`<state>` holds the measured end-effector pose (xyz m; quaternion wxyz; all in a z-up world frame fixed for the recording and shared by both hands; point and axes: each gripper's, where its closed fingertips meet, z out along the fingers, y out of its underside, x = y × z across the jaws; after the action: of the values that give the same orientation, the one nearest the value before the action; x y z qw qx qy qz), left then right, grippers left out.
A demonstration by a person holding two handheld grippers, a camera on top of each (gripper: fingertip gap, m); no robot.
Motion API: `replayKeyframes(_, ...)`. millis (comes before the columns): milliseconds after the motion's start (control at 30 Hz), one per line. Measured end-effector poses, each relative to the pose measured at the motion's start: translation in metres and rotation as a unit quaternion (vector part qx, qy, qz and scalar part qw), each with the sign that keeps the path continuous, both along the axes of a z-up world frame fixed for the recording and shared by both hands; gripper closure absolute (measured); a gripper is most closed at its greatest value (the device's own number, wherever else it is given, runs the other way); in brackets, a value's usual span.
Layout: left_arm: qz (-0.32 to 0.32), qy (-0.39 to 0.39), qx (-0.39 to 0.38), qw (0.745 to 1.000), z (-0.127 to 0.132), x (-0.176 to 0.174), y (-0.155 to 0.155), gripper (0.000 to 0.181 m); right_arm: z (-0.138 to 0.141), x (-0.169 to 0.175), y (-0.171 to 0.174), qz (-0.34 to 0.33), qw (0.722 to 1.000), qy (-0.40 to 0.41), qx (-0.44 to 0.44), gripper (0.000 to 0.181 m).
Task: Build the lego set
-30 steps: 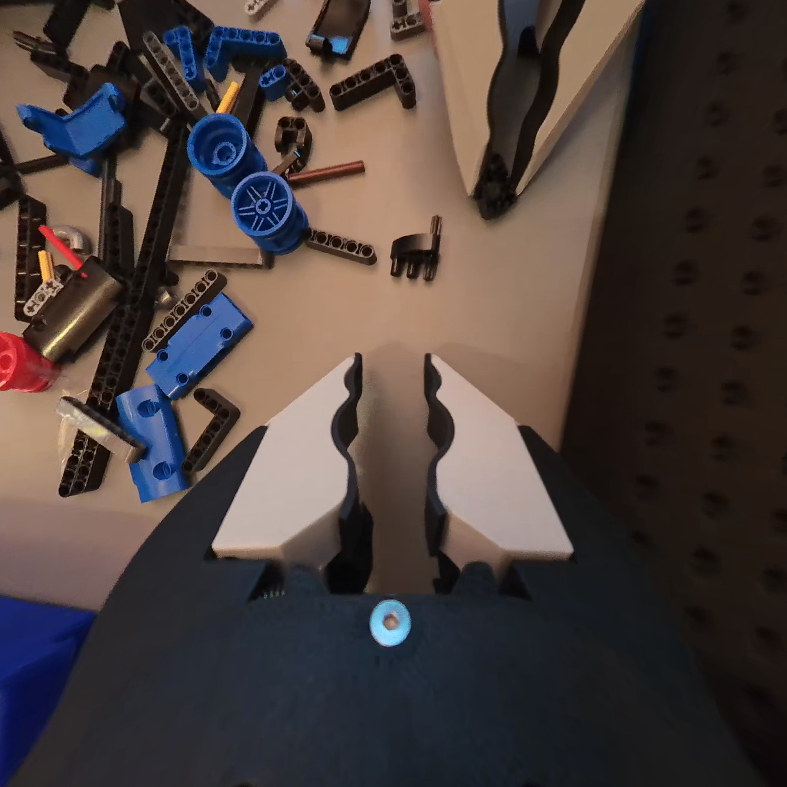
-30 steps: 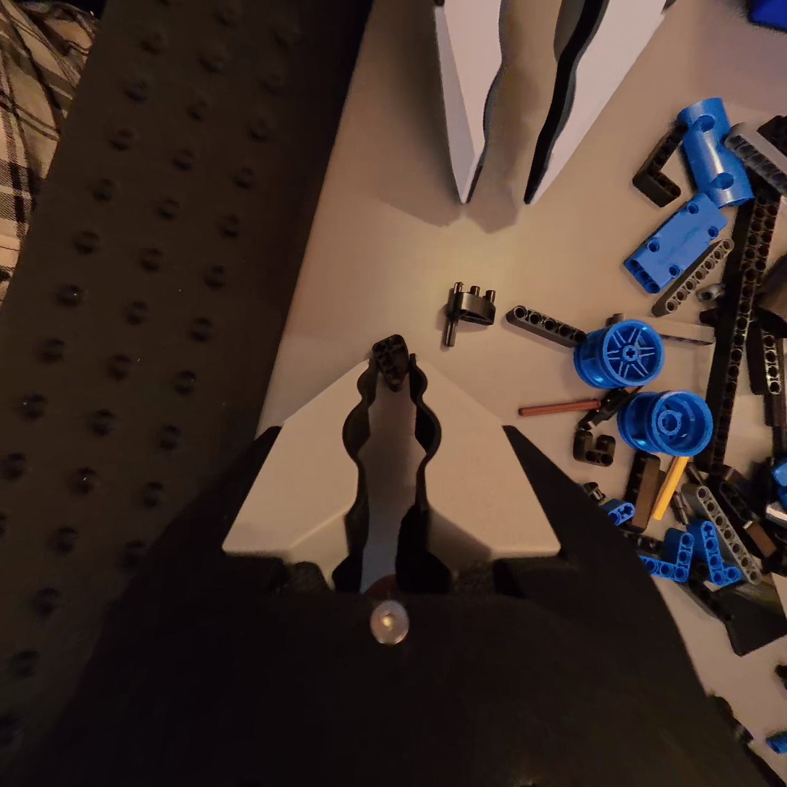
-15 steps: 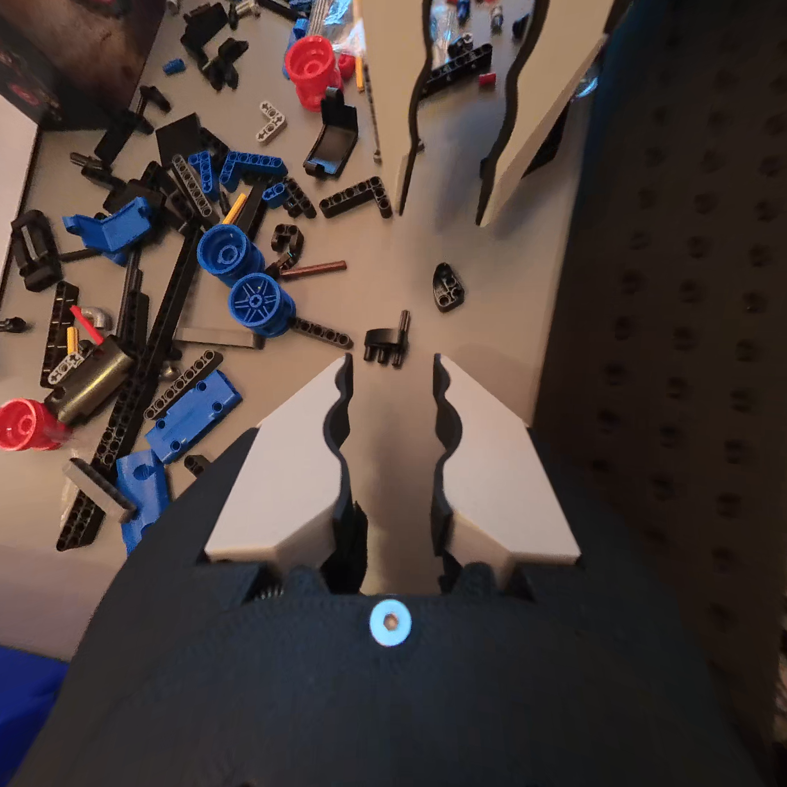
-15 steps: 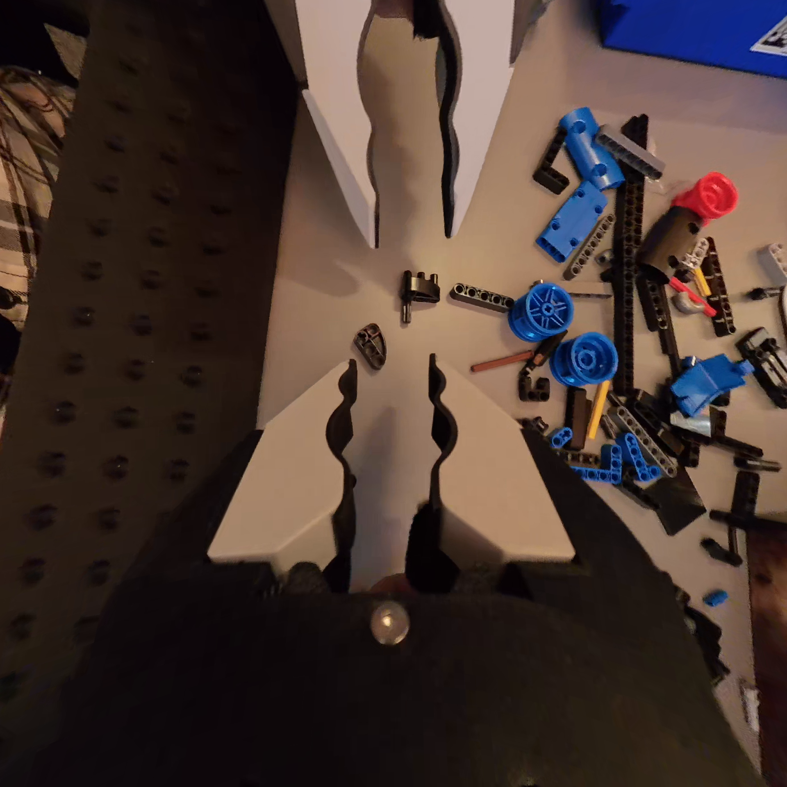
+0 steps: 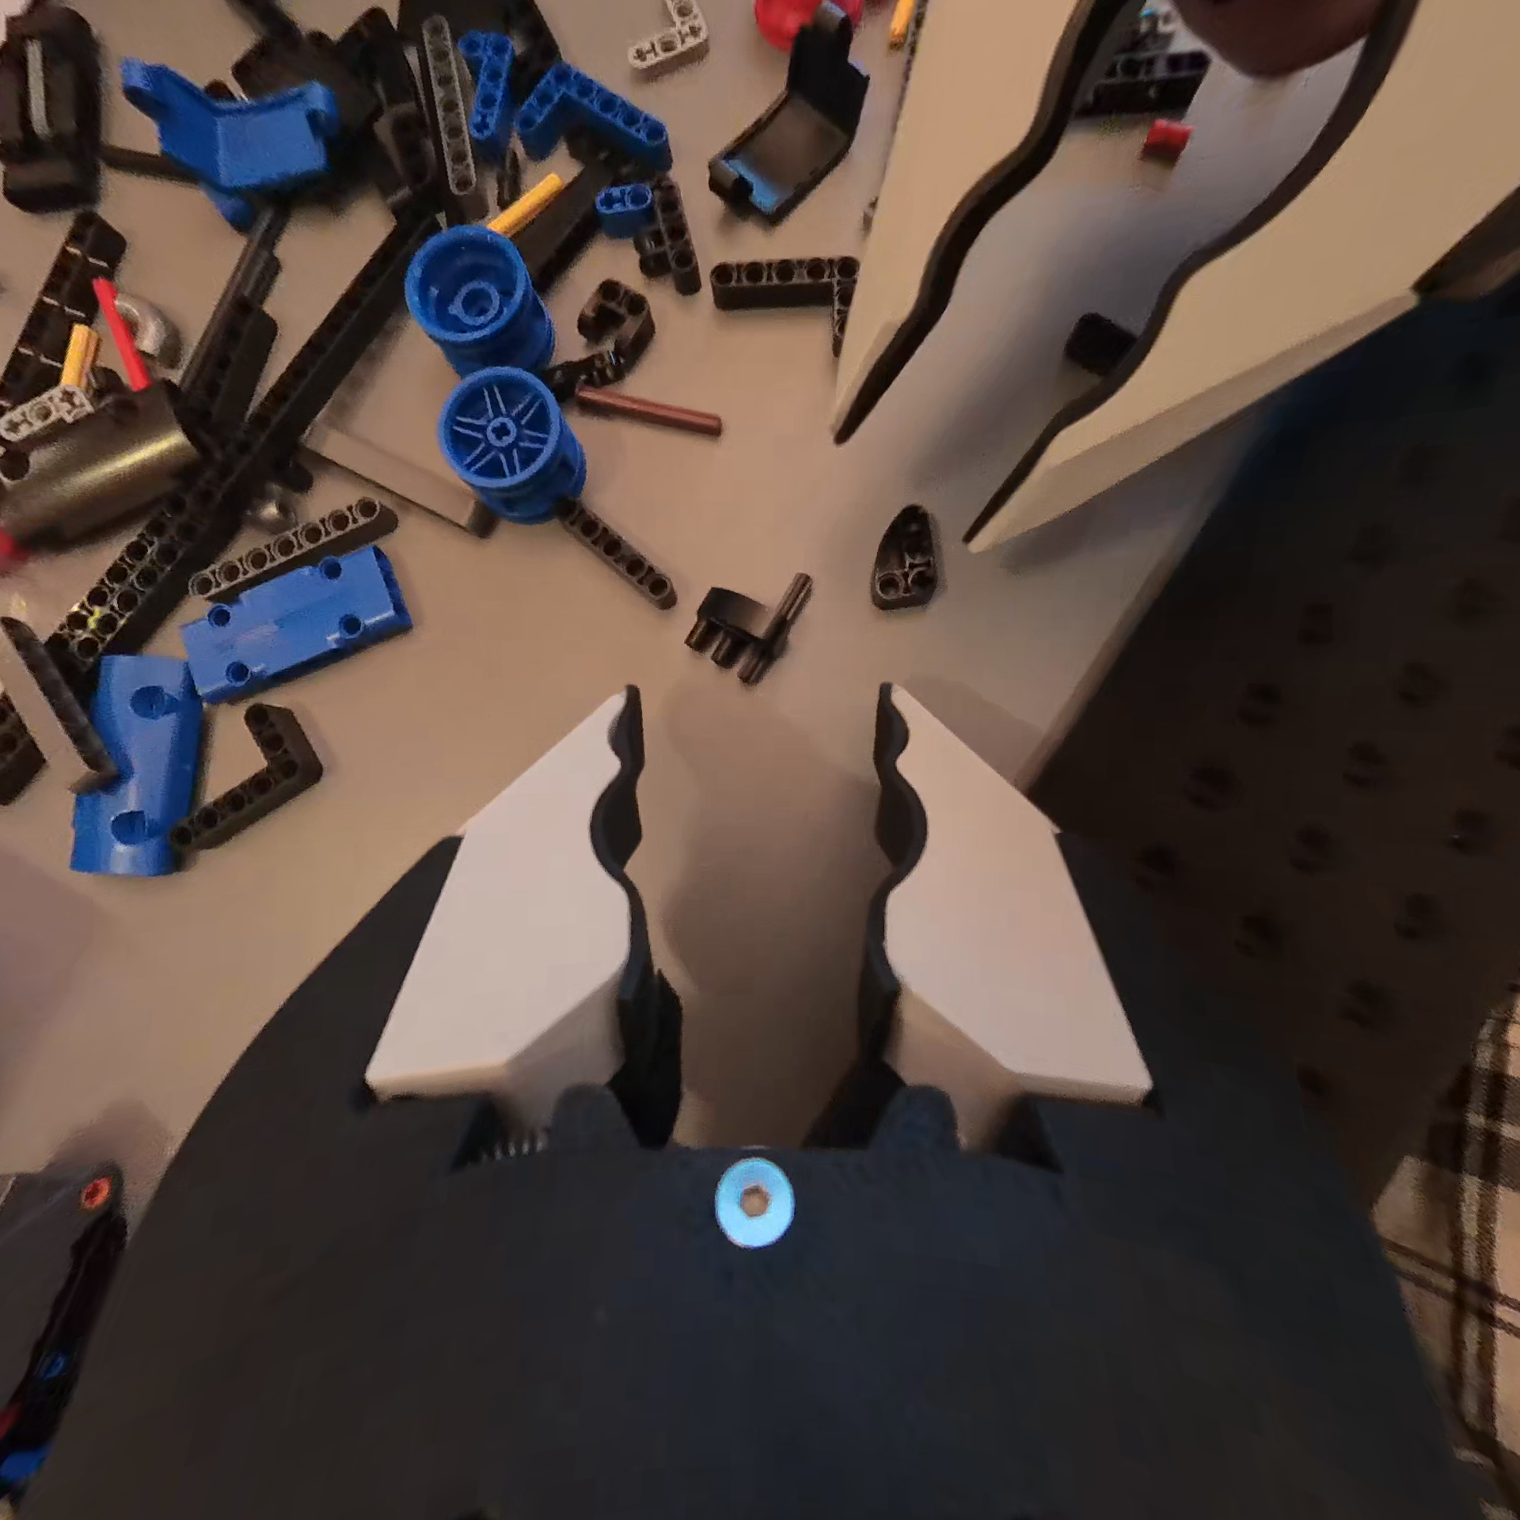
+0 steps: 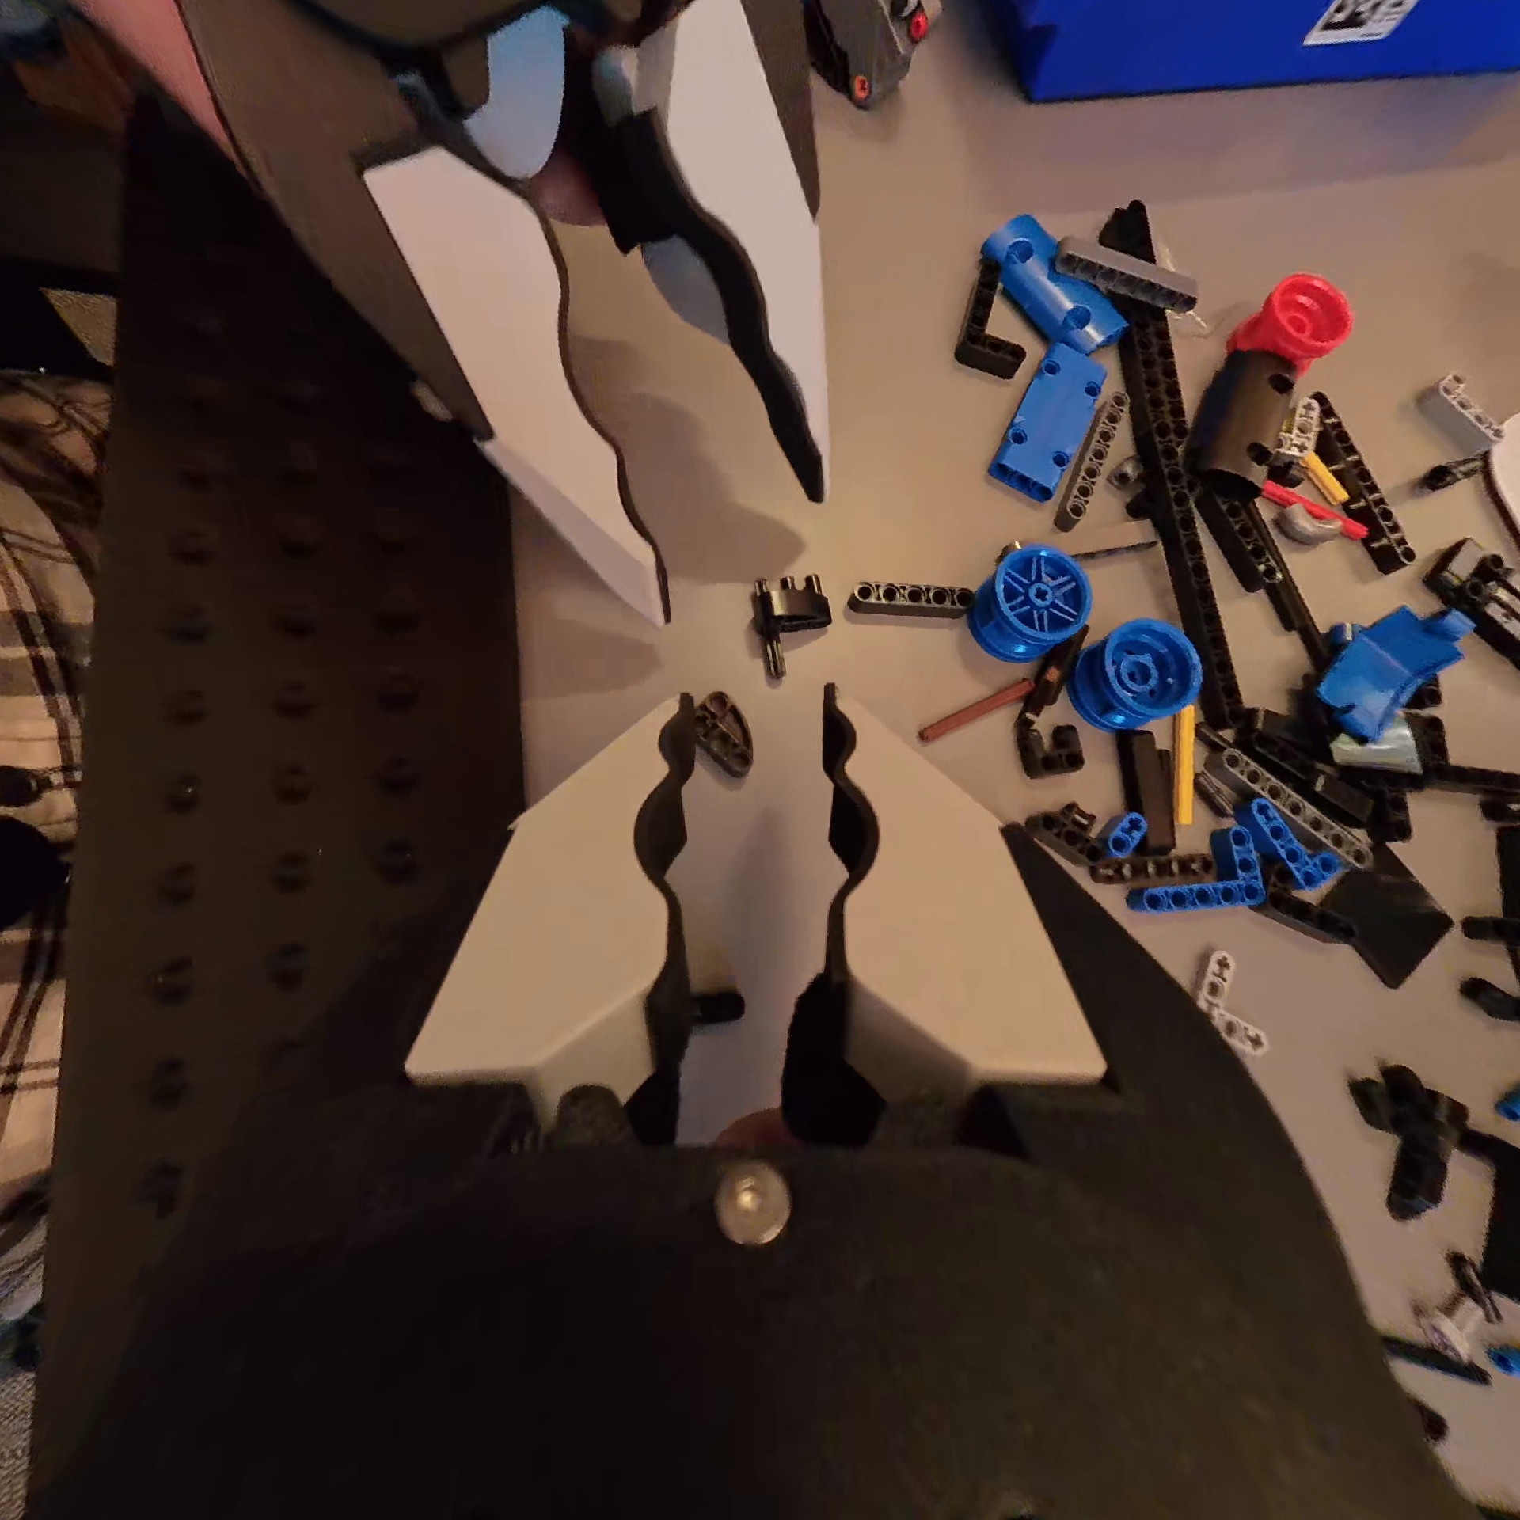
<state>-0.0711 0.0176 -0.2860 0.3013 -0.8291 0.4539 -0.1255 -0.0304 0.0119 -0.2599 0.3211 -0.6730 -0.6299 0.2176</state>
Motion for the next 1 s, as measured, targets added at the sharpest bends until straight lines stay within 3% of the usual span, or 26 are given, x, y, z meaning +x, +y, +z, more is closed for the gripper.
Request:
replayKeyframes(267,-0.014,0.015,-0.003,1.0,-0.009,0.006,0.0,0.147,-0.022,-0.02,0.001,0.037,0.998,-0.043,-0.036,0.157)
replayKeyframes(433,-0.067,0.037,0.034,0.996,-0.006,0.004,0.008,0.142,-0.025,-0.019,0.003,0.045,0.996,-0.057,-0.047,0.157)
replayKeyframes(667,-0.157,0.047,0.04,0.986,-0.006,0.014,0.013,0.141,-0.013,0.005,-0.002,-0.011,0.997,-0.052,-0.052,0.152)
replayKeyframes(833,-0.175,0.051,0.029,0.983,-0.008,0.017,0.013,0.158,-0.027,0.007,-0.01,-0.063,0.994,-0.067,-0.06,0.14)
replayKeyframes(1000,-0.171,0.039,0.031,0.984,-0.009,0.018,0.013,0.159,-0.034,-0.001,-0.007,-0.115,0.99,-0.063,-0.053,0.141)
